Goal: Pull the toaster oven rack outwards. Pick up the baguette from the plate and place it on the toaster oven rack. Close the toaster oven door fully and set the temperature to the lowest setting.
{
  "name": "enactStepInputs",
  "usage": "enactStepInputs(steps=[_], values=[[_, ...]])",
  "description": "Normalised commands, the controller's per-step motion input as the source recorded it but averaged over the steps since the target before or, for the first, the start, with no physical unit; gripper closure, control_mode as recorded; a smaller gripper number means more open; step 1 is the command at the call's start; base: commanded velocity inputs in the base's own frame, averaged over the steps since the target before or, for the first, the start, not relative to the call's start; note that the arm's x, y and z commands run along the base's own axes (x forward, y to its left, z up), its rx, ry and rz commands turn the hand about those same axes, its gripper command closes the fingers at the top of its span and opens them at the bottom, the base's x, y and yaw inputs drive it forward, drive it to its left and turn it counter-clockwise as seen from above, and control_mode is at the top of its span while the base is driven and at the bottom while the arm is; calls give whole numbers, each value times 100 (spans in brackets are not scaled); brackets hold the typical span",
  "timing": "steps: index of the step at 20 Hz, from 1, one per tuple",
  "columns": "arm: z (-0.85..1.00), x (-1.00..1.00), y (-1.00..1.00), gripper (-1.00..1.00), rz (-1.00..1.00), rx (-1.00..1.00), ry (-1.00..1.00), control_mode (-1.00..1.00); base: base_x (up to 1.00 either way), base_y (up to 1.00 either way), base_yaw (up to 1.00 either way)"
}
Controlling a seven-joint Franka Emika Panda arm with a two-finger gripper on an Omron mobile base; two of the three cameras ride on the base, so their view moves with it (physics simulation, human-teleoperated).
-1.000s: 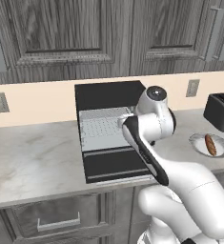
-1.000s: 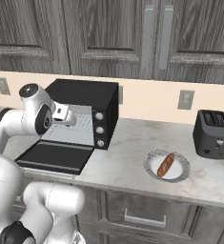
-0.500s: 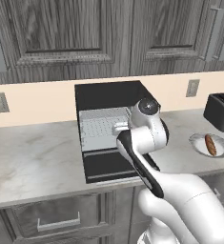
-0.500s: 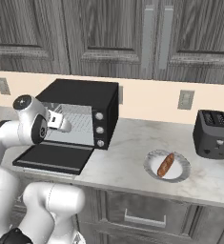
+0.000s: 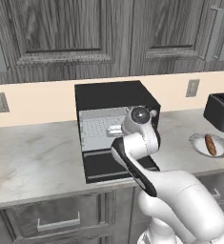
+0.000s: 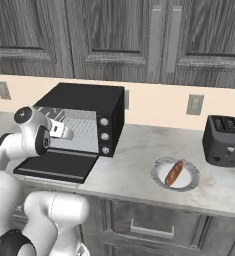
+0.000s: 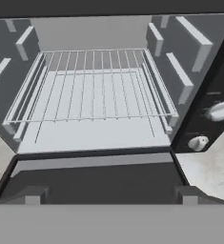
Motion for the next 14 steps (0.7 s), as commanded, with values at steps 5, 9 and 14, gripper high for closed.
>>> enactStepInputs(steps=[5, 9, 14], values=[[-11, 41, 3, -100, 0, 0, -2, -100, 0, 0, 0], [-3, 42, 0, -100, 0, 0, 0, -100, 0, 0, 0], [-3, 36, 1, -100, 0, 0, 0, -100, 0, 0, 0]])
